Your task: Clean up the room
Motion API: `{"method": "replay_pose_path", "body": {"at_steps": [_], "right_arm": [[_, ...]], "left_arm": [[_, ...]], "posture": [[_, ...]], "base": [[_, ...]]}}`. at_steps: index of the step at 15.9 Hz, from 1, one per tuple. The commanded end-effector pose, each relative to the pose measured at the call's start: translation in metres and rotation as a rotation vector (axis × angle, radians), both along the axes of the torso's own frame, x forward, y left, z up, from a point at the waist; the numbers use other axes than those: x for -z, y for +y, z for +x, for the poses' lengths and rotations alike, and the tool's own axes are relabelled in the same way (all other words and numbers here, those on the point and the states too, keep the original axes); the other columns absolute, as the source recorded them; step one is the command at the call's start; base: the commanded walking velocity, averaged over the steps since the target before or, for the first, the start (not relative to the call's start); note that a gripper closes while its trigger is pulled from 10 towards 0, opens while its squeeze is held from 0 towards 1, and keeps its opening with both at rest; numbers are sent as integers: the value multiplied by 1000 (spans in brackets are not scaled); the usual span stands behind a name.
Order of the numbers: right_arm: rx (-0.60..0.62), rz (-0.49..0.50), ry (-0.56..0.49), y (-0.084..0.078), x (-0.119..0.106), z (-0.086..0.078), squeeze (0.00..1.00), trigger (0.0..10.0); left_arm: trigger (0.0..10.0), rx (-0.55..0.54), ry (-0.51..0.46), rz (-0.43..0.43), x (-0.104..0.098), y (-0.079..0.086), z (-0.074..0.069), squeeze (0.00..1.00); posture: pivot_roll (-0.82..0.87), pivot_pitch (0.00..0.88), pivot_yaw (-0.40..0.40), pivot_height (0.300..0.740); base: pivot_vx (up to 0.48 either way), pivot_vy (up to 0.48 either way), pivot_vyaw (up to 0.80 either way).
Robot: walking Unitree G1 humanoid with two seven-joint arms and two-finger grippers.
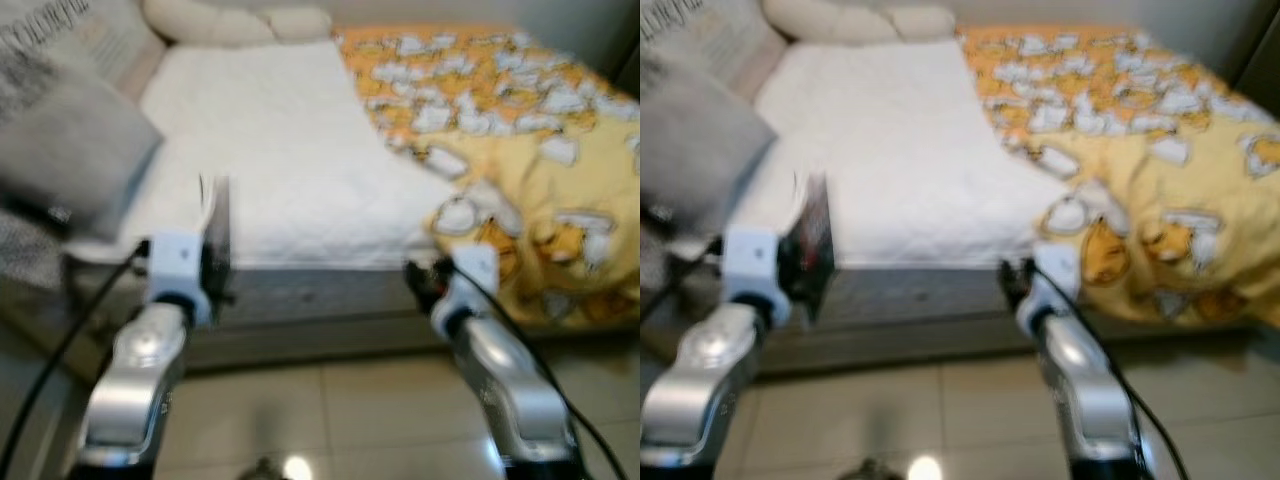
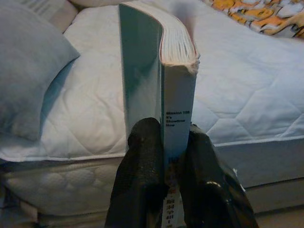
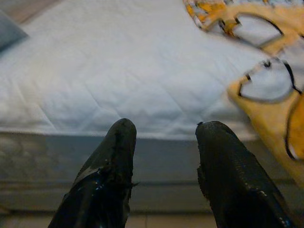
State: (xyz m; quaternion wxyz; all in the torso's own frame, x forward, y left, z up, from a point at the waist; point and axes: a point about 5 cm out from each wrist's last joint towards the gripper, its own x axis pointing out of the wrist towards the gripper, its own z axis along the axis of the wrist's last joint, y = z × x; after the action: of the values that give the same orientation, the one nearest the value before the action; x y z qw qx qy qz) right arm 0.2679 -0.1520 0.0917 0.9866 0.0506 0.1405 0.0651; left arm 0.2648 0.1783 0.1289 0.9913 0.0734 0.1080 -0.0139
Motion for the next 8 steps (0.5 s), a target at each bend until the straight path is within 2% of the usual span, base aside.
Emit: {"method": "replay_pose_path", "body": {"at_steps": [1,3,8], "right_arm": [[-5,8,-23,3,-5,2,0,10000],[0,8,-23,2,-5,1,0,10000],[4,13,-20,2,-5,0,0,10000]], "left_arm": [[10000,8,-55,16,-12,1,3,0],[10000,13,-55,17,-12,0,4,0],[10000,26,-97,-2,-18,-3,3,0]], "posture": [[42,0,17,740],[40,0,19,740],[44,0,12,740]], "base": [[0,349,0],[0,343,0],[0,0,0]]}}
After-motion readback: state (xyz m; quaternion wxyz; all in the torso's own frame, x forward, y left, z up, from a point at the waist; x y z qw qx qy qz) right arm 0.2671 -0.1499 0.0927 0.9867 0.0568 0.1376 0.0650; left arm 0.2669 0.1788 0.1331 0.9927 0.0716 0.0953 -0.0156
